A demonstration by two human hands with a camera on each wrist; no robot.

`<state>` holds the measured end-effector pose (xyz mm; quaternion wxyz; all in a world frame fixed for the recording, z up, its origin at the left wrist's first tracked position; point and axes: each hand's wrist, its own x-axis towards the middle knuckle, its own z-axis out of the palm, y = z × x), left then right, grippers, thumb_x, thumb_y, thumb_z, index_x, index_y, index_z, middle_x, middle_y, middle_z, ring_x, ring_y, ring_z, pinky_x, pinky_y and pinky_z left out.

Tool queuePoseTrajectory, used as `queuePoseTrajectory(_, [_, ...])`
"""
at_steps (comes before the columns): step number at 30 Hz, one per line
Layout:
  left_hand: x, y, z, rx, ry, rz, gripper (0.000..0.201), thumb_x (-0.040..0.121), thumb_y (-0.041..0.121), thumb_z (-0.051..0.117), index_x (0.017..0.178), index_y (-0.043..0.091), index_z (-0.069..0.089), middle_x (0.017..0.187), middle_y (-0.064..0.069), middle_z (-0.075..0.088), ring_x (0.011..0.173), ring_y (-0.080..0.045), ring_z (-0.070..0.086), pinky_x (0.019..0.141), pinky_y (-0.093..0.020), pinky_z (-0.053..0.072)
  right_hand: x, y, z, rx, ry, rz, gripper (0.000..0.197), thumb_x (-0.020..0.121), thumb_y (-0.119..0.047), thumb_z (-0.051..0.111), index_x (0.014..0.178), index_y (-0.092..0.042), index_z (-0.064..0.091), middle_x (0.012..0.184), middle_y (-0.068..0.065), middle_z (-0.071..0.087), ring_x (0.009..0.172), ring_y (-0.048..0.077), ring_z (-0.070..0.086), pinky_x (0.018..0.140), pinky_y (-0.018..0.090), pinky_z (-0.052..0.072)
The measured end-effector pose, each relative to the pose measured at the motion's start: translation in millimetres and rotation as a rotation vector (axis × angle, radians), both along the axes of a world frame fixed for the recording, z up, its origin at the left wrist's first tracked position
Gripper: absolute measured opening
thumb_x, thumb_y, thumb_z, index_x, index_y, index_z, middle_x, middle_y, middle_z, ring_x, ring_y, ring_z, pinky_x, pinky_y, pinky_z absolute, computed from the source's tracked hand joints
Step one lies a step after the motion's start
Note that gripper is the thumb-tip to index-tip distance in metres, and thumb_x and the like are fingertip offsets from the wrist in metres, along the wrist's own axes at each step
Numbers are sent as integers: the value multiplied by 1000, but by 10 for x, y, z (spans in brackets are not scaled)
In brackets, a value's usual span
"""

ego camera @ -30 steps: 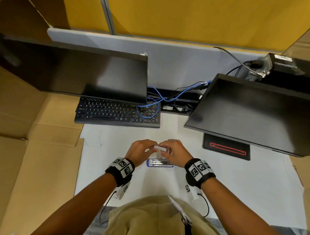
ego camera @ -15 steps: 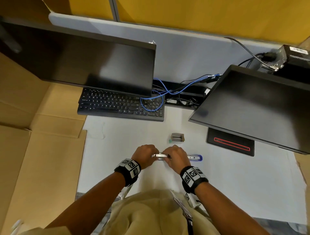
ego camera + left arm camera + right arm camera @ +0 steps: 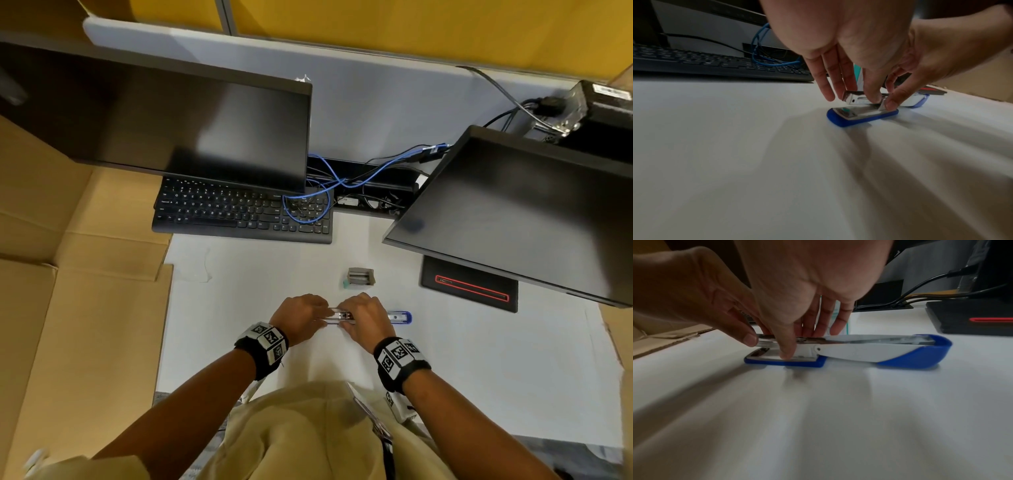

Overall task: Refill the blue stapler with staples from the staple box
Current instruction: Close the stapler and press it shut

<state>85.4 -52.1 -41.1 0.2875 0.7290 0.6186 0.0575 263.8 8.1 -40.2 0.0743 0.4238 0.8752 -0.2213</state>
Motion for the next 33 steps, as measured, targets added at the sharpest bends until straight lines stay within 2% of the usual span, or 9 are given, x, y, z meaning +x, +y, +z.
queuePoseTrajectory(2, [12, 8, -22, 43, 34, -62, 29, 88, 21, 62, 116, 24, 69, 121, -7, 69, 106, -31, 65, 81, -42, 58, 70, 22, -5, 8, -51, 24, 14, 82, -25, 70, 95, -23, 68, 93, -3, 72, 89, 19, 61, 81, 32, 44])
queuePoseTrajectory(6, [-47, -4, -70, 110, 55, -139, 20, 87, 18, 62, 103, 20, 74, 103, -8, 75, 88, -31, 70, 64, -41, 61, 243, 116, -6, 36, -162, 65, 19, 83, -20, 66, 102, -22, 67, 96, 1, 70, 89, 22, 61, 81, 34, 43])
queuePoseTrajectory(12, [-171, -45, -104, 112, 2, -77, 16, 85, 20, 64, 93, 21, 77, 103, -1, 76, 85, -24, 72, 66, -36, 62, 498, 223, 62, 65, -283, 16, 25, 85, -32, 62, 105, -18, 65, 101, 3, 67, 96, 25, 60, 85, 38, 43])
queuePoseTrajectory(17, [-152, -60, -148, 135, -38, -6, 17, 82, 18, 62, 88, 21, 78, 91, -1, 78, 73, -23, 72, 59, -31, 60, 644, 200, 178, 47, -228, -83, 29, 80, -45, 67, 95, -21, 61, 90, 0, 69, 82, 24, 64, 78, 37, 45])
queuePoseTrajectory(21, [-145, -36, -166, 81, -28, 2, 17, 85, 18, 60, 86, 20, 77, 89, 1, 76, 74, -22, 69, 62, -31, 58, 665, 185, 381, -1, -87, -135, 29, 78, -40, 74, 98, -21, 64, 90, 0, 67, 76, 22, 64, 67, 33, 53])
queuePoseTrajectory(25, [-139, -8, -163, -38, -28, 75, 11, 86, 25, 59, 83, 17, 65, 83, -2, 73, 68, -21, 62, 61, -25, 45, 529, 121, 525, -26, 55, -75, 28, 78, -29, 77, 101, -17, 66, 95, 2, 65, 73, 21, 63, 68, 33, 56])
queuePoseTrajectory(27, [-137, -12, -148, -75, -93, 165, 16, 84, 28, 65, 91, 16, 57, 88, -3, 73, 68, -21, 62, 62, -28, 49, 438, 84, 550, -44, 99, -54, 27, 79, -25, 77, 101, -15, 65, 97, 3, 64, 73, 21, 63, 69, 31, 56])
queuePoseTrajectory(29, [-126, -17, -122, -115, -180, 238, 27, 82, 25, 69, 98, 17, 49, 94, -4, 73, 74, -23, 66, 68, -31, 56, 339, 50, 529, -69, 148, -38, 27, 79, -23, 77, 102, -14, 64, 98, 4, 63, 75, 22, 62, 71, 29, 54])
queuePoseTrajectory(33, [-126, 1, -88, -204, -274, 288, 49, 80, 19, 73, 115, 21, 40, 117, -8, 70, 99, -24, 67, 90, -34, 56, 36, -34, 396, -97, 124, 49, 29, 85, -22, 70, 110, -12, 63, 108, 6, 61, 84, 23, 64, 79, 27, 52])
